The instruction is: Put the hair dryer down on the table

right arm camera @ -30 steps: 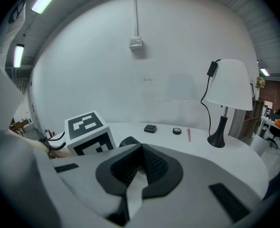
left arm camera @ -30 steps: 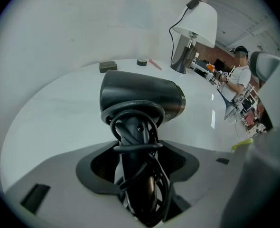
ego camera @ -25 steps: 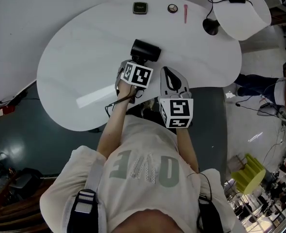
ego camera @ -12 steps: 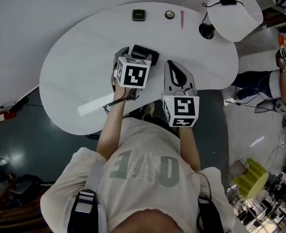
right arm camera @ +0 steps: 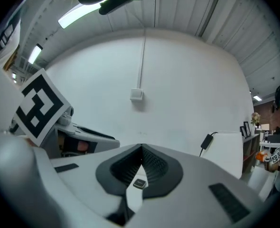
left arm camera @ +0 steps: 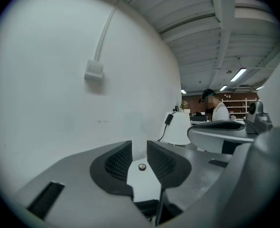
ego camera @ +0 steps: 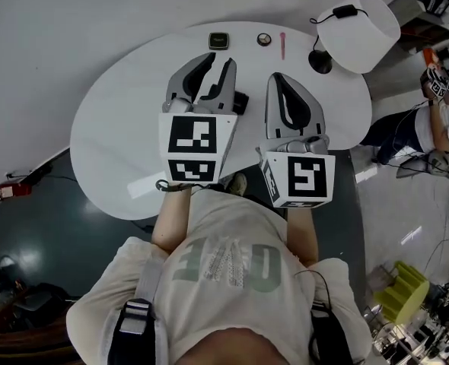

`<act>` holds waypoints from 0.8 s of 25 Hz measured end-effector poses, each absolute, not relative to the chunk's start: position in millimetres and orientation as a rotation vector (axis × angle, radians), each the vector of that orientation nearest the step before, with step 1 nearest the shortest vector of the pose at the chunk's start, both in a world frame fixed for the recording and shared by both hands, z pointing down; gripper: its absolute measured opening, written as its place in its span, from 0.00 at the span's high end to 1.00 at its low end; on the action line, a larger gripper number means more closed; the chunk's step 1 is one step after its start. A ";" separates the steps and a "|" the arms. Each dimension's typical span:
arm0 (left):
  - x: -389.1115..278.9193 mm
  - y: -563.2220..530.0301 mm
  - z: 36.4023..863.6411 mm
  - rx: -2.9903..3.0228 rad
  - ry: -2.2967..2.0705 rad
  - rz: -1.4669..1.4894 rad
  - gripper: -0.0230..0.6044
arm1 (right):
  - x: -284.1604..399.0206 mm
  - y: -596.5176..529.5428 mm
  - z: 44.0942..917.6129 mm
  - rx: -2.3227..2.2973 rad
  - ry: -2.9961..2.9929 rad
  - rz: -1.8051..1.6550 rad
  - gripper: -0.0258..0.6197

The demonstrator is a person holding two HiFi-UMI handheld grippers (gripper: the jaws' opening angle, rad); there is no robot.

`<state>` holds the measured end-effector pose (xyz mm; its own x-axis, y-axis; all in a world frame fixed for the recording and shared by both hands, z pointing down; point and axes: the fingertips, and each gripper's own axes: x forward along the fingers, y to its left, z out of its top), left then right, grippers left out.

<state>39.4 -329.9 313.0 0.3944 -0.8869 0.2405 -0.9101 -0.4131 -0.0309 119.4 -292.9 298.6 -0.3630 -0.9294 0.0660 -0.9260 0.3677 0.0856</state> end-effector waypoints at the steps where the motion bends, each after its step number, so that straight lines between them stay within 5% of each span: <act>1: 40.2 -325.4 303.7 2.559 -1.673 0.321 0.83 | 118.9 -290.6 294.1 1.705 -2.521 -0.062 0.95; 3: 40.3 -315.7 287.5 2.602 -1.742 0.288 0.95 | 118.4 -286.2 287.6 1.708 -2.532 -0.078 0.95; 20: 29.9 -303.8 250.2 2.683 -1.845 0.038 0.95 | 125.2 -287.9 281.7 1.801 -2.525 -0.068 0.95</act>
